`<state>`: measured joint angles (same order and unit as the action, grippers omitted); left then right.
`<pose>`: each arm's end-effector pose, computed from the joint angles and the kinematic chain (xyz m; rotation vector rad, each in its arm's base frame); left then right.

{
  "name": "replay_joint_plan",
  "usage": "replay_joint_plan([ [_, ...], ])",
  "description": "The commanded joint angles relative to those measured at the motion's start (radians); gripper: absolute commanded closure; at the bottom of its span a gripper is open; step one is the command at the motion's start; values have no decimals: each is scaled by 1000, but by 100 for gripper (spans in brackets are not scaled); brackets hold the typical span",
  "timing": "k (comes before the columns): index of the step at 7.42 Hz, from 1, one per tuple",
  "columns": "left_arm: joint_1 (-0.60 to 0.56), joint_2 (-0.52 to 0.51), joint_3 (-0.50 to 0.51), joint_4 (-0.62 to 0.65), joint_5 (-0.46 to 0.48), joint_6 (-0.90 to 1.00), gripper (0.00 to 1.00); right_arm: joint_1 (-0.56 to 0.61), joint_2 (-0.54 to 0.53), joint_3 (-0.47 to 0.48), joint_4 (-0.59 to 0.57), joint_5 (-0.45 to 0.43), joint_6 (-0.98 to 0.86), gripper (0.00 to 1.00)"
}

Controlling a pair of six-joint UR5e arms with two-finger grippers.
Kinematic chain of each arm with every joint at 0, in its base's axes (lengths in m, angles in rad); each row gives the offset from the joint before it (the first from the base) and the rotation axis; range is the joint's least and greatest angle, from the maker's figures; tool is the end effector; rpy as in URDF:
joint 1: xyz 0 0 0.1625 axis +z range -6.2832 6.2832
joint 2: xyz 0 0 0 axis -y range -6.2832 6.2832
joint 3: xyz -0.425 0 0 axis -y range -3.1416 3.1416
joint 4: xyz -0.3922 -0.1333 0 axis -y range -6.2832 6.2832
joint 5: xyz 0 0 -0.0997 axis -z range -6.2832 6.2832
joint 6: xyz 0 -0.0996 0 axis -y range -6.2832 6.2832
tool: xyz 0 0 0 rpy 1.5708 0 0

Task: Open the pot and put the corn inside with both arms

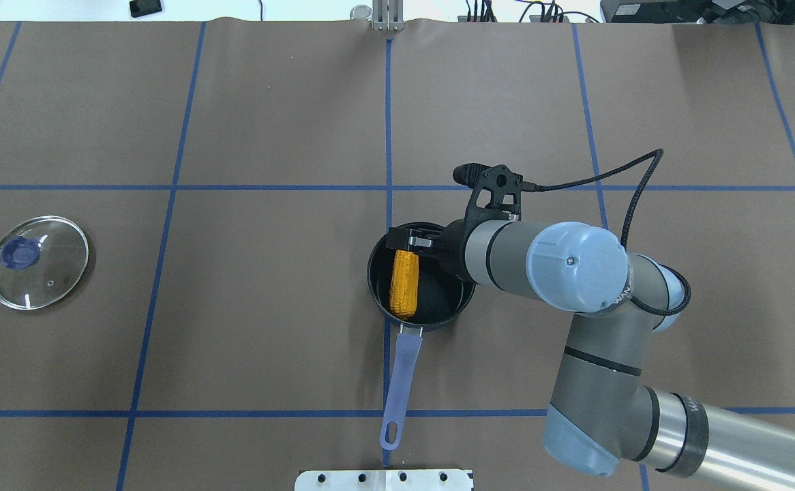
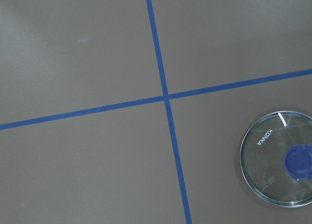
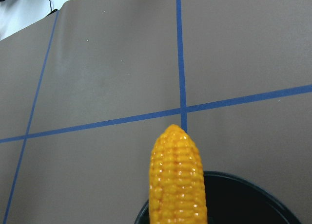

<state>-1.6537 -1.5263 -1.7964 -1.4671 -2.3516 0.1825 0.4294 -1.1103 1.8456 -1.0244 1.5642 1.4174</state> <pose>-0.1020 -0.4649 0.5793 0.1762 0.7643 0.1247 -0.4931 -0.3731 0.2130 0.3747 -1.2296 0.2413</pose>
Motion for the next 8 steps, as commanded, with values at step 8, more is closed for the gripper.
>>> replay_joint_plan([
  [8,0,18,48,4,0,3,1,680,-63,-77,-482,560,-752,0],
])
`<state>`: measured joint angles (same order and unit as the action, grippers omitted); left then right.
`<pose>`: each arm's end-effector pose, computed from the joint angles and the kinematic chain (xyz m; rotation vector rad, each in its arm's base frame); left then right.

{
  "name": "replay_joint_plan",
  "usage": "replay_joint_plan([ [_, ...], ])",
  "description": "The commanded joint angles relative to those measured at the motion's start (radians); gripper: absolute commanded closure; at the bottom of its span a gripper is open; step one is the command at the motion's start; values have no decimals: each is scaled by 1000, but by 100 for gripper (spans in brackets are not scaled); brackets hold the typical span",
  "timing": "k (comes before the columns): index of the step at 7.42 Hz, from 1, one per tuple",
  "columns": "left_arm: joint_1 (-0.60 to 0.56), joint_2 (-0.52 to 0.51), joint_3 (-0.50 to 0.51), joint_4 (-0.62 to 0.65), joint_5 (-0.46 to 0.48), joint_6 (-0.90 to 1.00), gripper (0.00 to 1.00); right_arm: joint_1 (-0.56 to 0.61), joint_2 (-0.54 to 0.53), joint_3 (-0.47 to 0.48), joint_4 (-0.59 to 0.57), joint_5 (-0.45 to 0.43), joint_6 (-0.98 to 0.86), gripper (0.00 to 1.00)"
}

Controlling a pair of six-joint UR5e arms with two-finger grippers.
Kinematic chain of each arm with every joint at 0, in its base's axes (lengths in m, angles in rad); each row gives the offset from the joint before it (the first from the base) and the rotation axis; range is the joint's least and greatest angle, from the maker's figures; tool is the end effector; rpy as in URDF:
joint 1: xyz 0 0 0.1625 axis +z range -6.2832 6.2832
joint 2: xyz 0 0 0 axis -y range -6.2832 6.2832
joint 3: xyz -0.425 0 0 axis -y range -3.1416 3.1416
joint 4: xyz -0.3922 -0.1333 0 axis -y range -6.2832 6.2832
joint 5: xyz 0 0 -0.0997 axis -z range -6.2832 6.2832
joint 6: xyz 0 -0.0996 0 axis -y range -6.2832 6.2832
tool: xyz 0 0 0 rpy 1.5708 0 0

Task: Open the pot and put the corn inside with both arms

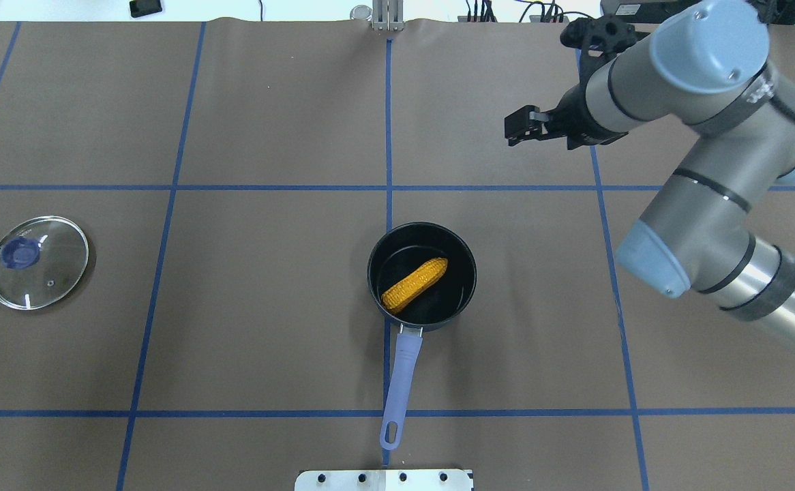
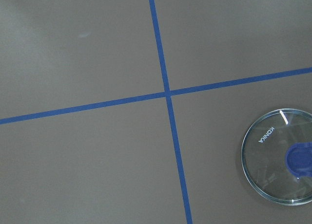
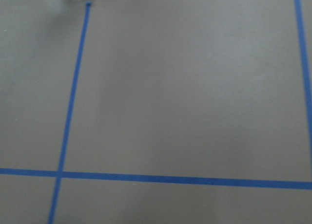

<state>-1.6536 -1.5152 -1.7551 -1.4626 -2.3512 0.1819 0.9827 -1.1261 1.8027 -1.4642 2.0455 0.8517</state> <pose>-0.1016 -0.4596 0.6052 0.1223 0.7713 0.1020 -0.2719 -0.5660 0.2930 0.2805 -0.8436 0.0602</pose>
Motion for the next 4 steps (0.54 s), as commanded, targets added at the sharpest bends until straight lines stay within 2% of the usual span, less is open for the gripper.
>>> replay_joint_plan([
  [1,0,12,-1,-8,-3,4,1,230,-113,-52,-42,172,-358,0],
  [2,2,12,-20,-7,-11,1,1,340,-180,-65,-42,259,-441,0],
  [4,2,4,-23,-4,-20,-2,1,430,-399,-71,-30,279,-659,0],
])
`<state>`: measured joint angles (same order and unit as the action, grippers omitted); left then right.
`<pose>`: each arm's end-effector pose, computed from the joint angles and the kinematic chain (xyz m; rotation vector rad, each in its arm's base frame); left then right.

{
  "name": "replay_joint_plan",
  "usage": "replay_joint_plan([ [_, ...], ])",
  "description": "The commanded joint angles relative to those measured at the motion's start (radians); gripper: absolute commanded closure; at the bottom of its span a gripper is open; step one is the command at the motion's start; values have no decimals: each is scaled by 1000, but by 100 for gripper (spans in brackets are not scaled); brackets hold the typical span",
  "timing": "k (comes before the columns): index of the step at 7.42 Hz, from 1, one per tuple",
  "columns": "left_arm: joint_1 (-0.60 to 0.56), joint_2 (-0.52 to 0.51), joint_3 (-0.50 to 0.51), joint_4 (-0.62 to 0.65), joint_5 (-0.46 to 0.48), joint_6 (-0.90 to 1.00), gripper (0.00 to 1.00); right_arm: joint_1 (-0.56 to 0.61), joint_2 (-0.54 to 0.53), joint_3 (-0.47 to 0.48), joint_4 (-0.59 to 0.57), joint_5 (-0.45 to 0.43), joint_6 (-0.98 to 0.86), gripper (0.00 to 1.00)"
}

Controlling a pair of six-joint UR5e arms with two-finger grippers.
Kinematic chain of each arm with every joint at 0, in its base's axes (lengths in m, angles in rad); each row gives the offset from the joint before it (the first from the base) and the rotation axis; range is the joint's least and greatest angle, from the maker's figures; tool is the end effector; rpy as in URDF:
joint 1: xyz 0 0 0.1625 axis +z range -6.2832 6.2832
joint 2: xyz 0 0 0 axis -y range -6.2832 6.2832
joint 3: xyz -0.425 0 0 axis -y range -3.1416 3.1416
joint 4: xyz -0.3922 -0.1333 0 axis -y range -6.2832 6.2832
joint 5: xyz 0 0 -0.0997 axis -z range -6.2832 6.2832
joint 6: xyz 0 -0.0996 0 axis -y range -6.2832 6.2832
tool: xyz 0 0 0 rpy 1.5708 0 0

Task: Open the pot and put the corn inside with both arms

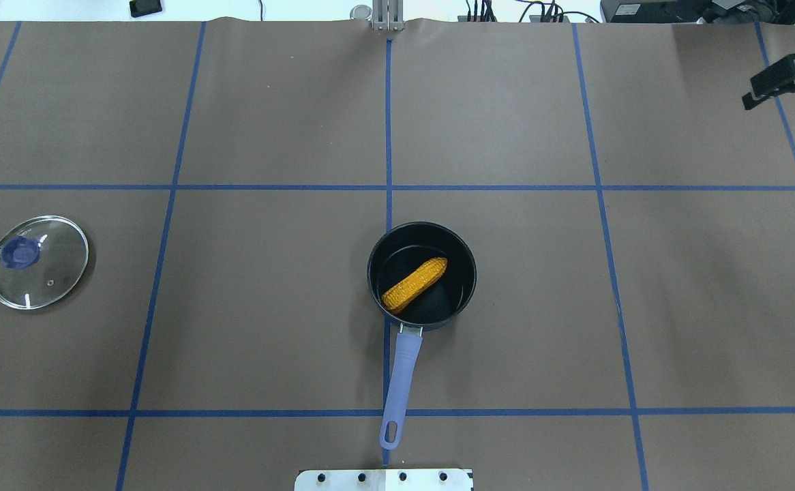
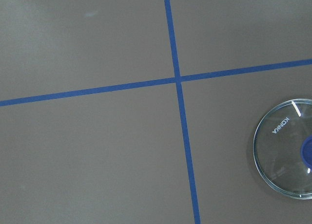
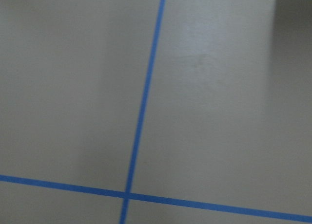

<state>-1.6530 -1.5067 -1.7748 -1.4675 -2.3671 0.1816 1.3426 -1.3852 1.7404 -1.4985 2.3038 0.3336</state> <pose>-0.0999 -0.4567 0.5979 0.1391 0.7851 0.1087 -0.0635 -0.5679 0.4698 0.1919 -0.8057 -0.0573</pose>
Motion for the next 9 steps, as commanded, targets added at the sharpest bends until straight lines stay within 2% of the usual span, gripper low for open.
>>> replay_joint_plan([
  [1,-1,0,-2,-4,-1,1,1,134,-191,-25,0,17,-203,0],
  [3,-1,29,9,4,-9,6,1,203,-308,-50,7,14,-217,0],
  [5,-1,33,3,-4,-1,12,1,289,-311,-47,21,5,-237,0],
  [9,-1,36,3,-1,8,12,1,280,-313,-41,24,-58,-249,0],
])
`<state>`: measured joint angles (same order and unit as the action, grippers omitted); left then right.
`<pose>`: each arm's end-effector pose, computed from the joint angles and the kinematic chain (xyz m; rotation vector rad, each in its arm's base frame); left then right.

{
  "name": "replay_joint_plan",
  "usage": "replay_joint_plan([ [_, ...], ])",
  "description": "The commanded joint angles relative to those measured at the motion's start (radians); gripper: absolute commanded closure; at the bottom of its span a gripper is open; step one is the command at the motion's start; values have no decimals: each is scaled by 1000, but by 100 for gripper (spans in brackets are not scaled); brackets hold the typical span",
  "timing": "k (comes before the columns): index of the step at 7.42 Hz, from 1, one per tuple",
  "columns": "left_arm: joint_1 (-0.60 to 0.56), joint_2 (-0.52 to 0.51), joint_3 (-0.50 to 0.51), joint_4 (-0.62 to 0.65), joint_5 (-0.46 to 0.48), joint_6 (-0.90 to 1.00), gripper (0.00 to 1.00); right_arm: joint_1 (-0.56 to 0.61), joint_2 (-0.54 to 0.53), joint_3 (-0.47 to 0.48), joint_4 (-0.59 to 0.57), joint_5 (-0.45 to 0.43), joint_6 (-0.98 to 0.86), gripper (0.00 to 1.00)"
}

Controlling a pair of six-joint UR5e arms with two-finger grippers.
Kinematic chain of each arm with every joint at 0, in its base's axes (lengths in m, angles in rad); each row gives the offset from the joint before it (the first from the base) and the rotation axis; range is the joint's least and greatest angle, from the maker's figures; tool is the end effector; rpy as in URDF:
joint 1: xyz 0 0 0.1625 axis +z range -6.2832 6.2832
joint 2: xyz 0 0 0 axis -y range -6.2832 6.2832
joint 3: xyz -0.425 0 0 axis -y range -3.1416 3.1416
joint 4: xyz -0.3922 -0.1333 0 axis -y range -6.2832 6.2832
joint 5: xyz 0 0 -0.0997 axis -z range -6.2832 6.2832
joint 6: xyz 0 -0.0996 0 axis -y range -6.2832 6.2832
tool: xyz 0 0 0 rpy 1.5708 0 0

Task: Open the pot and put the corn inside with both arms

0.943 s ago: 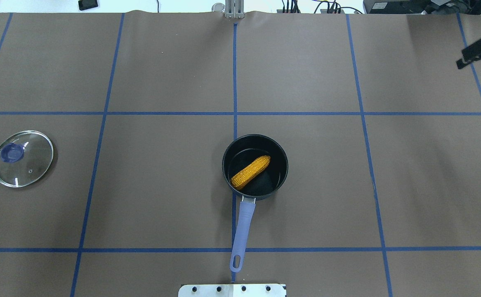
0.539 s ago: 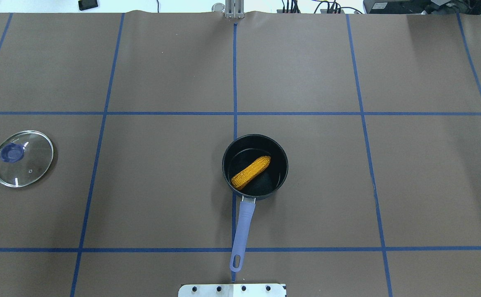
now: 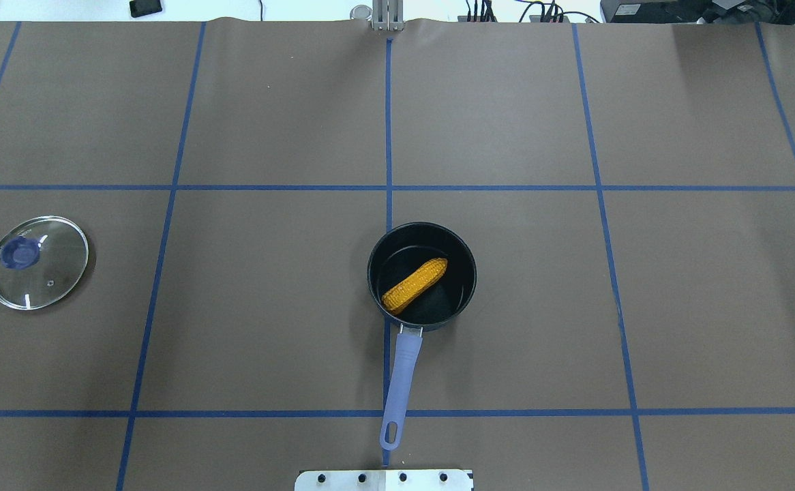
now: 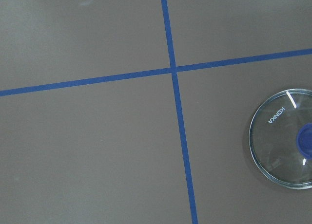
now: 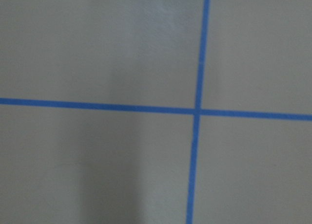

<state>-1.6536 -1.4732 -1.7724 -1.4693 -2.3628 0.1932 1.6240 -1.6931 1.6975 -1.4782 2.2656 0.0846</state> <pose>-0.0993 -0.4418 0.6145 0.1114 0.7845 0.1056 0.0932 -0.4427 0.6491 0.0822 -0.6959 0.0984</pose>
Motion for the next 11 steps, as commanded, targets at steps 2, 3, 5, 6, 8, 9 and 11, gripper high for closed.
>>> replay_joint_plan([
  [2,0,22,-7,-2,2,0,1,-1,-5,2,4,-15,0,0],
  [3,0,24,-9,0,2,0,1,-3,-3,2,4,-14,0,0],
  [5,0,24,-9,0,2,0,1,-4,-3,1,10,-15,0,0],
  [6,0,24,-10,0,2,0,1,-7,0,-1,10,-15,0,0],
  [8,0,24,-16,0,4,0,1,-9,0,-6,10,-15,0,0],
  [9,0,24,-16,0,2,0,1,-9,-2,-7,10,-15,0,0],
  [11,0,24,-16,0,4,0,1,-10,0,-7,10,-15,1,0],
])
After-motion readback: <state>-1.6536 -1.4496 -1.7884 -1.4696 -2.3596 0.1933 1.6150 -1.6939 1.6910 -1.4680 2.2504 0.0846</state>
